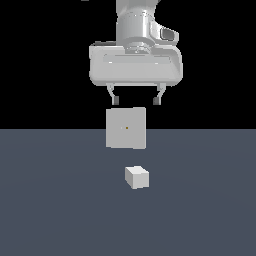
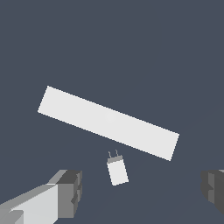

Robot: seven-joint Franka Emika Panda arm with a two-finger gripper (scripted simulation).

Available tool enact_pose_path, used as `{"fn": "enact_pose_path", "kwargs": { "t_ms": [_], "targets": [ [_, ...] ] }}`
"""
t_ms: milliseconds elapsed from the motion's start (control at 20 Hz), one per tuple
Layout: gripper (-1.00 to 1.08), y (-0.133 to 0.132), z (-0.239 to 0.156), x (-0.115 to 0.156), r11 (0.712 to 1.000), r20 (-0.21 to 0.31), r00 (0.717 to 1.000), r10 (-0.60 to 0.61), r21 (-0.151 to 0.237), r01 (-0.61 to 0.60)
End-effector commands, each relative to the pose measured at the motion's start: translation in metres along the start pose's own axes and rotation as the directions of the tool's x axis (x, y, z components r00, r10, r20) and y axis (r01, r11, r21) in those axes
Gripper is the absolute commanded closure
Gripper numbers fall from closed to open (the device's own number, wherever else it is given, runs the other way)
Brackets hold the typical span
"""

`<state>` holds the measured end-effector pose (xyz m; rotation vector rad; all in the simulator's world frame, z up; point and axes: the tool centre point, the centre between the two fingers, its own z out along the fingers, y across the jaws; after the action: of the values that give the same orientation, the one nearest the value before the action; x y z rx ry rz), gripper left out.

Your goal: Plug the charger into the wall socket.

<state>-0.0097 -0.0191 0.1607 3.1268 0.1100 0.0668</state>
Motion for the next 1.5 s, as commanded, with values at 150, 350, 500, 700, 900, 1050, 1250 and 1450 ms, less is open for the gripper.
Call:
{"fn": "enact_pose_path", "kwargs": {
  "t_ms": [150, 350, 500, 700, 900, 1050, 1250, 1450],
  "targets": [
    [-0.92, -0.002, 0.013, -0.012, 0.999, -0.049, 0.998, -0.037, 0.007, 0.037],
    [-0.92, -0.003, 0.024, -0.022, 0.997, -0.092, 0.993, -0.069, 0.012, 0.070],
    [-0.92, -0.004, 0.033, -0.028, 0.995, -0.125, 0.988, -0.093, 0.015, 0.095],
    [-0.92, -0.005, 0.046, -0.037, 0.992, -0.169, 0.978, -0.124, 0.017, 0.129],
    [-0.92, -0.006, 0.059, -0.045, 0.987, -0.212, 0.965, -0.155, 0.019, 0.163],
    [-0.92, -0.007, 0.068, -0.050, 0.982, -0.242, 0.954, -0.176, 0.020, 0.186],
    [-0.92, -0.008, 0.078, -0.055, 0.977, -0.276, 0.941, -0.198, 0.022, 0.212],
    [-0.92, -0.008, 0.087, -0.058, 0.972, -0.300, 0.929, -0.215, 0.023, 0.232]
  ]
}}
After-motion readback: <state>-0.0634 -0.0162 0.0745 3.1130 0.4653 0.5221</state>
